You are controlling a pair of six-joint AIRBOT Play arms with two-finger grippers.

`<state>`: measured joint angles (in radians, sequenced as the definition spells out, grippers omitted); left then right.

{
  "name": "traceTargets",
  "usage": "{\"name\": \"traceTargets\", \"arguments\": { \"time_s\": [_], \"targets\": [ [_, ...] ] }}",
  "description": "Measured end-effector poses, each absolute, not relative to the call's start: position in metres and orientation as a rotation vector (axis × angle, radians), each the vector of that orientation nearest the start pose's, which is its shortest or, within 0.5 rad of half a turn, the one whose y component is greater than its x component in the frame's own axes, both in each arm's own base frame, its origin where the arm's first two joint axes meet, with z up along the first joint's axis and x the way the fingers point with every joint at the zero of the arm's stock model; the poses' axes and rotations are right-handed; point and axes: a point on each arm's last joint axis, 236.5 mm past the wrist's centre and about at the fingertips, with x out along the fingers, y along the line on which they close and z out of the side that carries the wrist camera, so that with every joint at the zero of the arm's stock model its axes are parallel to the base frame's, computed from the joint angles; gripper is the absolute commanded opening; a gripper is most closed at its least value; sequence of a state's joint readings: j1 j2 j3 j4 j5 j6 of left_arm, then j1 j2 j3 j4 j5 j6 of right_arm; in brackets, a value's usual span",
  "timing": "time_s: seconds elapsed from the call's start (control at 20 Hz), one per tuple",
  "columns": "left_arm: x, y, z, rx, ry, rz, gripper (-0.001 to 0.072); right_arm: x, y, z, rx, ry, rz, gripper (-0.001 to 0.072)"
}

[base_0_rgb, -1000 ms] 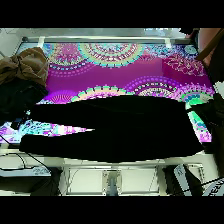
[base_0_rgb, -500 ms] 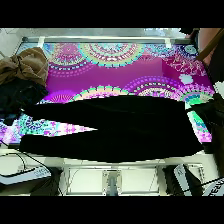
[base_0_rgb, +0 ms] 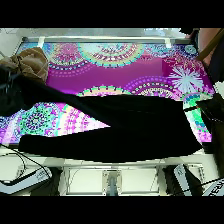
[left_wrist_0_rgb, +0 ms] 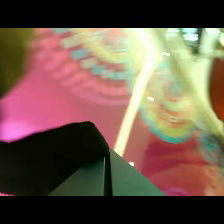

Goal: Fold the clothes and pants, and hang the long-sleeved shirts on hangers.

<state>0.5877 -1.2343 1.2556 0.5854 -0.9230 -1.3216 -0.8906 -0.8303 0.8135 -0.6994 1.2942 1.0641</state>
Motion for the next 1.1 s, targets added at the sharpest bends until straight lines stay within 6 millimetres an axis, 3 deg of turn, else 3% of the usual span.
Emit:
{"name": "traceTargets", "arguments": {
  "time_s": [0.1, 0.15, 0.25, 0.35, 0.5, 0.6, 0.75, 0.95, 1.0, 1.05, 1.1],
  "targets": [
    [0.461, 0.105, 0.194, -0.802, 0.506, -0.070, 0.0007, 0.295, -0.093, 0.098, 0.691, 0.776, 0.010, 0.0380],
    [0.458, 0.104, 0.190, -0.767, 0.536, -0.066, 0.0008, 0.294, -0.094, 0.096, 0.685, 0.782, 0.007, 0.0380],
    [0.441, 0.112, 0.158, -0.706, 0.659, -0.002, 0.0007, 0.292, -0.095, 0.094, 0.676, 0.794, 0.001, 0.0380],
    [0.414, 0.130, 0.107, -0.658, 0.816, 0.109, 0.0007, 0.290, -0.094, 0.092, 0.671, 0.808, 0.000, 0.0380],
    [0.359, 0.150, 0.026, -0.655, 1.038, 0.248, 0.0007, 0.288, -0.093, 0.090, 0.668, 0.819, 0.004, 0.0380],
    [0.325, 0.156, -0.016, -0.672, 1.137, 0.316, 0.0008, 0.287, -0.092, 0.089, 0.668, 0.827, 0.008, 0.0380],
    [0.292, 0.168, -0.053, -0.682, 1.201, 0.400, 0.0008, 0.285, -0.091, 0.088, 0.667, 0.835, 0.010, 0.0380],
    [0.278, 0.190, -0.067, -0.706, 1.172, 0.501, 0.0019, 0.285, -0.091, 0.088, 0.666, 0.838, 0.012, 0.0381],
    [0.276, 0.193, -0.068, -0.707, 1.166, 0.516, 0.0214, 0.284, -0.090, 0.088, 0.667, 0.840, 0.013, 0.0381],
    [0.275, 0.195, -0.069, -0.712, 1.161, 0.527, 0.0578, 0.284, -0.090, 0.088, 0.667, 0.841, 0.014, 0.0382],
    [0.275, 0.198, -0.069, -0.715, 1.151, 0.536, 0.0704, 0.284, -0.090, 0.088, 0.666, 0.841, 0.014, 0.0382]
  ]
}}
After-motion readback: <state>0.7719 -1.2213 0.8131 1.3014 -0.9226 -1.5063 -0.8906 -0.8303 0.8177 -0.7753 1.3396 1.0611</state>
